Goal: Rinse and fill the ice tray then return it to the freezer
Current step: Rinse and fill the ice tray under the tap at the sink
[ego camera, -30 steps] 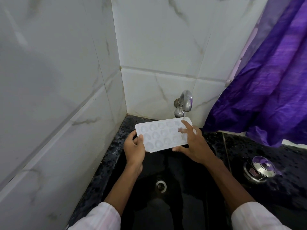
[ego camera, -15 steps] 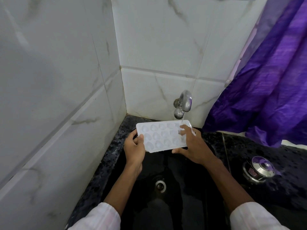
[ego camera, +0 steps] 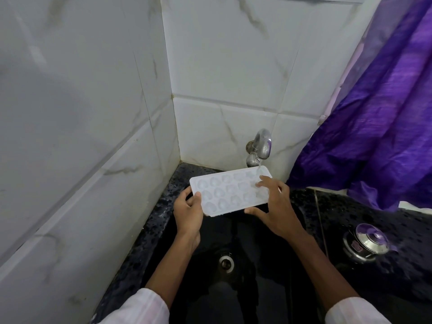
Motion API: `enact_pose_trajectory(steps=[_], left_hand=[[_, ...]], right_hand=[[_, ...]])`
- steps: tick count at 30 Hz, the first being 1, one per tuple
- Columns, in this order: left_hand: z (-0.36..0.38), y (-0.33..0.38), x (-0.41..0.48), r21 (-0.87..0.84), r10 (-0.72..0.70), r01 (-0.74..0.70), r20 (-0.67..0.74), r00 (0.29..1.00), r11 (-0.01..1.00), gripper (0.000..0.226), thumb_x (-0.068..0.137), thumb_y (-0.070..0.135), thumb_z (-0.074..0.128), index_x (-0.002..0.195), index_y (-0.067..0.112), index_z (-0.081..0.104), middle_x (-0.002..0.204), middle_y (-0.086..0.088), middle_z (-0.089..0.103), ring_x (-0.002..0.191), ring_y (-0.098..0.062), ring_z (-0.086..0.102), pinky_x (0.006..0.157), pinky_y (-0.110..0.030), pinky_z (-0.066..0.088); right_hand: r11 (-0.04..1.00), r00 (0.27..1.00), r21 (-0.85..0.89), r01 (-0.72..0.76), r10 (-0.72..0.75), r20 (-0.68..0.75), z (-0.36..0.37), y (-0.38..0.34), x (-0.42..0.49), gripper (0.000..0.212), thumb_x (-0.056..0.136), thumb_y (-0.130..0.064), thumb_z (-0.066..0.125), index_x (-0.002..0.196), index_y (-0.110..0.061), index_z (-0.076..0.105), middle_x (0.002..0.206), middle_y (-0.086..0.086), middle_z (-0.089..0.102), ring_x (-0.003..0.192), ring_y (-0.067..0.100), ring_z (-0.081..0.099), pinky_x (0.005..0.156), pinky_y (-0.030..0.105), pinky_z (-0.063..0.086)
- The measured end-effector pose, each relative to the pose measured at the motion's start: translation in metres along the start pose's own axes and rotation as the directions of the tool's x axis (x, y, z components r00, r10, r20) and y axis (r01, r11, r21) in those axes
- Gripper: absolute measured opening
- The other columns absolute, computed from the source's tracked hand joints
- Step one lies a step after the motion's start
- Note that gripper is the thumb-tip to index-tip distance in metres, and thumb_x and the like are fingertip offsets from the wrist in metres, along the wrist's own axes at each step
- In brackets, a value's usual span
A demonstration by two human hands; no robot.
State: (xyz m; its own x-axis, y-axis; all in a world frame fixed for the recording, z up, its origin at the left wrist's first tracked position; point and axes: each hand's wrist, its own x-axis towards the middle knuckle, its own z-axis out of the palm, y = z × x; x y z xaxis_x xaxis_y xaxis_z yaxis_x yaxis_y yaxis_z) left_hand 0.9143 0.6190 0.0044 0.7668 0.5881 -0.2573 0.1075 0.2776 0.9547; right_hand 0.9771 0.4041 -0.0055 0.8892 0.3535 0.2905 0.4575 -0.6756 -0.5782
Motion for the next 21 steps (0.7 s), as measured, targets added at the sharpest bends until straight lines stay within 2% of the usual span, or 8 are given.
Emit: enact_pose_trajectory(steps=[2, 4, 6, 8, 11, 14, 18, 21], left_hand=[[0.0, 0.001, 0.0, -0.008, -0.001, 0.001, -0.004, 1.0, 1.0, 0.03, 0.102, 0.011, 0.053, 0.131, 0.013, 0.059, 0.1, -0.001, 0.076, 0.09, -0.016, 0.074, 0.081, -0.046, 0.062], [0.0, 0.002, 0.0, 0.0, 0.005, -0.005, -0.009, 1.0, 1.0, 0.03, 0.102, 0.011, 0.053, 0.13, 0.013, 0.059, 0.095, 0.002, 0.076, 0.088, -0.015, 0.074, 0.082, -0.046, 0.062], [-0.001, 0.002, 0.0, 0.006, 0.008, -0.008, -0.015, 1.0, 1.0, 0.03, 0.102, 0.011, 0.053, 0.131, 0.012, 0.06, 0.097, 0.0, 0.076, 0.09, -0.016, 0.074, 0.082, -0.047, 0.062], [-0.001, 0.001, 0.0, 0.006, 0.001, -0.001, -0.025, 1.0, 1.0, 0.03, 0.102, 0.011, 0.052, 0.131, 0.01, 0.059, 0.101, -0.001, 0.075, 0.091, -0.017, 0.074, 0.081, -0.046, 0.062], [-0.002, 0.0, -0.002, -0.013, -0.019, 0.019, -0.03, 0.999, 1.0, 0.03, 0.103, 0.01, 0.051, 0.132, 0.01, 0.059, 0.1, 0.001, 0.074, 0.091, -0.017, 0.073, 0.077, -0.043, 0.062], [-0.001, 0.001, -0.004, -0.04, -0.029, 0.028, -0.033, 0.999, 0.999, 0.03, 0.103, 0.009, 0.05, 0.131, 0.009, 0.058, 0.104, -0.001, 0.073, 0.091, -0.016, 0.073, 0.076, -0.039, 0.062], [-0.002, 0.003, -0.006, -0.074, -0.026, 0.023, -0.047, 0.999, 0.997, 0.03, 0.102, 0.008, 0.051, 0.131, 0.009, 0.057, 0.1, 0.001, 0.073, 0.089, -0.015, 0.072, 0.069, -0.033, 0.063], [0.0, 0.005, -0.007, -0.077, -0.007, 0.002, -0.055, 0.998, 0.997, 0.03, 0.103, 0.008, 0.05, 0.132, 0.01, 0.056, 0.103, -0.001, 0.072, 0.09, -0.014, 0.072, 0.07, -0.032, 0.062]], right_hand=[[0.998, 0.996, 0.049, -0.03, 0.033, -0.08, 0.001, -0.002, -0.002, 0.078, 0.07, -0.043, 0.085, 0.132, -0.022, 0.044, 0.13, -0.049, 0.02, 0.127, 0.009, 0.022, 0.107, 0.035, 0.031], [0.997, 0.993, 0.065, -0.044, 0.051, -0.111, 0.002, 0.0, -0.002, 0.066, 0.071, -0.04, 0.084, 0.123, -0.027, 0.045, 0.136, -0.026, 0.036, 0.124, 0.005, 0.024, 0.106, 0.033, 0.033], [0.995, 0.994, 0.075, -0.062, 0.069, -0.084, 0.003, 0.003, -0.002, 0.067, 0.074, -0.041, 0.082, 0.128, -0.027, 0.043, 0.127, -0.013, 0.048, 0.121, 0.004, 0.025, 0.105, 0.033, 0.035], [0.998, 0.997, 0.048, -0.051, 0.054, -0.056, 0.002, 0.006, -0.001, 0.073, 0.075, -0.045, 0.08, 0.133, -0.023, 0.043, 0.122, -0.013, 0.052, 0.119, 0.007, 0.026, 0.103, 0.032, 0.035], [0.999, 1.0, -0.041, 0.01, -0.01, -0.004, 0.002, 0.01, 0.002, 0.071, 0.076, -0.05, 0.076, 0.134, -0.024, 0.043, 0.129, -0.016, 0.05, 0.118, 0.008, 0.024, 0.103, 0.031, 0.032], [0.995, 0.998, -0.083, 0.051, -0.047, 0.048, 0.001, 0.009, 0.005, 0.078, 0.082, -0.05, 0.07, 0.147, -0.031, 0.031, 0.122, -0.014, 0.056, 0.115, 0.006, 0.023, 0.104, 0.032, 0.029], [0.966, 0.989, -0.227, 0.128, -0.141, -0.044, -0.003, 0.005, 0.012, 0.078, 0.083, -0.045, 0.071, 0.149, -0.028, 0.032, 0.116, -0.012, 0.064, 0.115, 0.021, 0.039, 0.104, 0.044, 0.033], [0.94, 0.978, -0.305, 0.153, -0.188, -0.089, -0.003, -0.003, 0.013, 0.075, 0.081, -0.043, 0.075, 0.143, -0.025, 0.038, 0.113, -0.01, 0.067, 0.111, 0.023, 0.042, 0.102, 0.05, 0.037]])
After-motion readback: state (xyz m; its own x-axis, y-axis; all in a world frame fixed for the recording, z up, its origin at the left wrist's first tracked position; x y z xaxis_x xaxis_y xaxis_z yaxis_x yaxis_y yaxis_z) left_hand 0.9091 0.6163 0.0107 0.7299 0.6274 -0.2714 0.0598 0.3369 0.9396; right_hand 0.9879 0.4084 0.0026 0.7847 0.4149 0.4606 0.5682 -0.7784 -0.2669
